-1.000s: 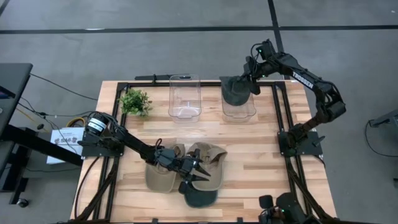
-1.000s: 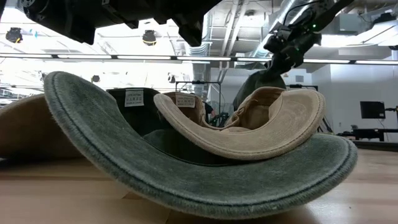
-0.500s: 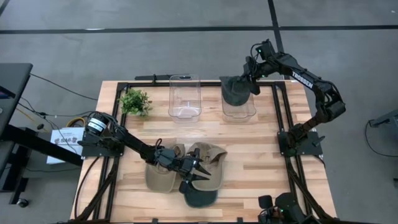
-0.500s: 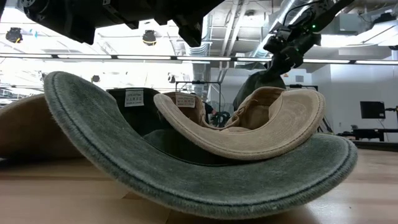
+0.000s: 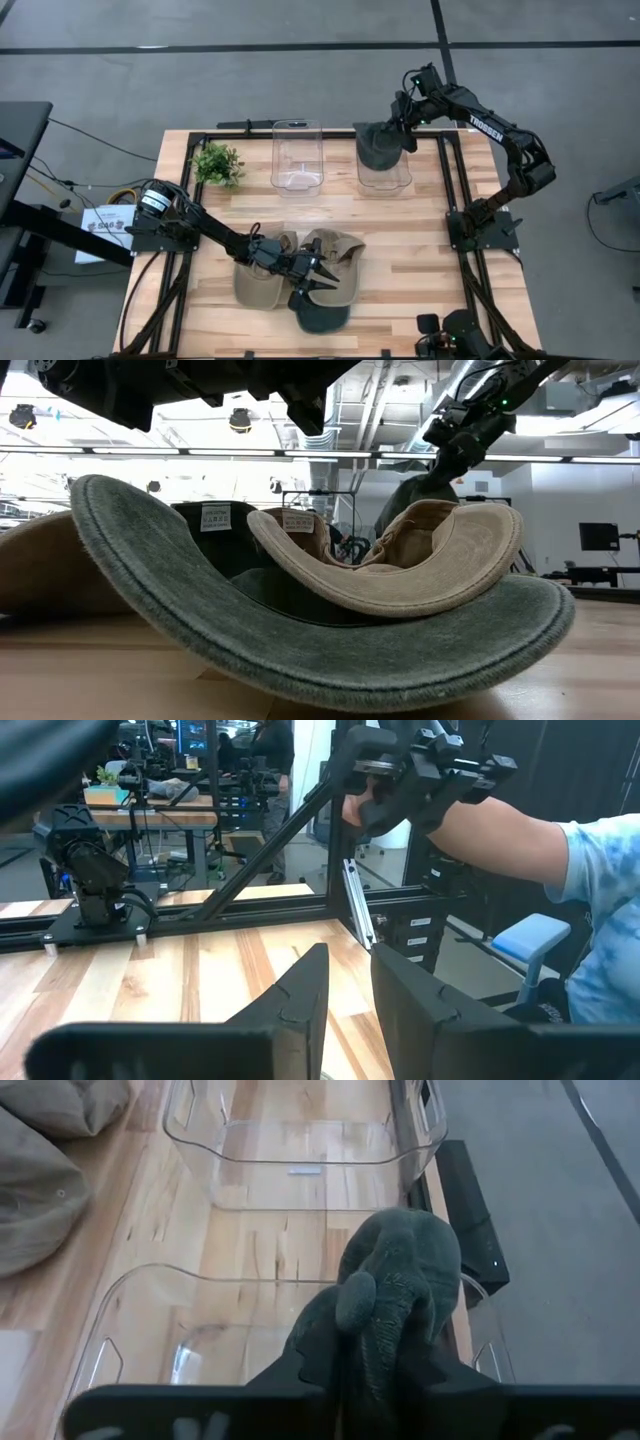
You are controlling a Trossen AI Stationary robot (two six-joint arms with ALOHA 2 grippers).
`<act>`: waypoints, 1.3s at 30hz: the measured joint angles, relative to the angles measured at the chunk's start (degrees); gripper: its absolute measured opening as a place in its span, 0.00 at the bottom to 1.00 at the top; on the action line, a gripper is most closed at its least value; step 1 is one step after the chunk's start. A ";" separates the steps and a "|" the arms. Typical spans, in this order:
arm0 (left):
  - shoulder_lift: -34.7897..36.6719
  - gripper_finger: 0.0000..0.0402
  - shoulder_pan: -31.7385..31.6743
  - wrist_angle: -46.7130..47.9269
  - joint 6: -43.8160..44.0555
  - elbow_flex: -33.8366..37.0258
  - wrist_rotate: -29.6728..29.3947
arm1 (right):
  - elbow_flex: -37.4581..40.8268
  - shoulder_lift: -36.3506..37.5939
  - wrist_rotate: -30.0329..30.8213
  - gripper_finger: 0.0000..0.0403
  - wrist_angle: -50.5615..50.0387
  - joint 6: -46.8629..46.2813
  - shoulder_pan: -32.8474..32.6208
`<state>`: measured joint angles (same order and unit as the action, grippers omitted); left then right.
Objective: Pick & Place hat
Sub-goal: Put the right black cap into the right transparent bin
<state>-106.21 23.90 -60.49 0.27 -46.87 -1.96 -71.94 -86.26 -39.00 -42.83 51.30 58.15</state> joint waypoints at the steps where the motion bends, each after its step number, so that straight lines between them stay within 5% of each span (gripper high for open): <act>1: 0.02 0.19 0.00 0.00 -0.02 0.00 0.00 | 0.00 0.02 0.01 0.14 0.00 -0.26 0.00; 17: 0.01 0.19 0.00 0.02 0.01 0.00 0.00 | 0.00 0.01 5.99 0.44 1.67 -4.79 -0.27; 23: 0.02 0.19 0.00 0.02 -0.01 0.00 0.00 | 0.00 0.02 5.99 0.48 2.59 -2.78 -2.13; 32: 0.02 0.19 0.00 0.02 -0.01 0.00 -0.01 | 0.00 0.02 6.84 0.35 4.82 1.20 -5.68; 39: 0.02 0.19 0.00 0.02 0.00 0.00 0.00 | 0.00 0.02 12.65 0.04 3.86 4.80 -6.75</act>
<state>-106.19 23.90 -60.47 0.27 -46.87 -1.96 -71.94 -86.24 -26.35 -38.97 56.10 51.40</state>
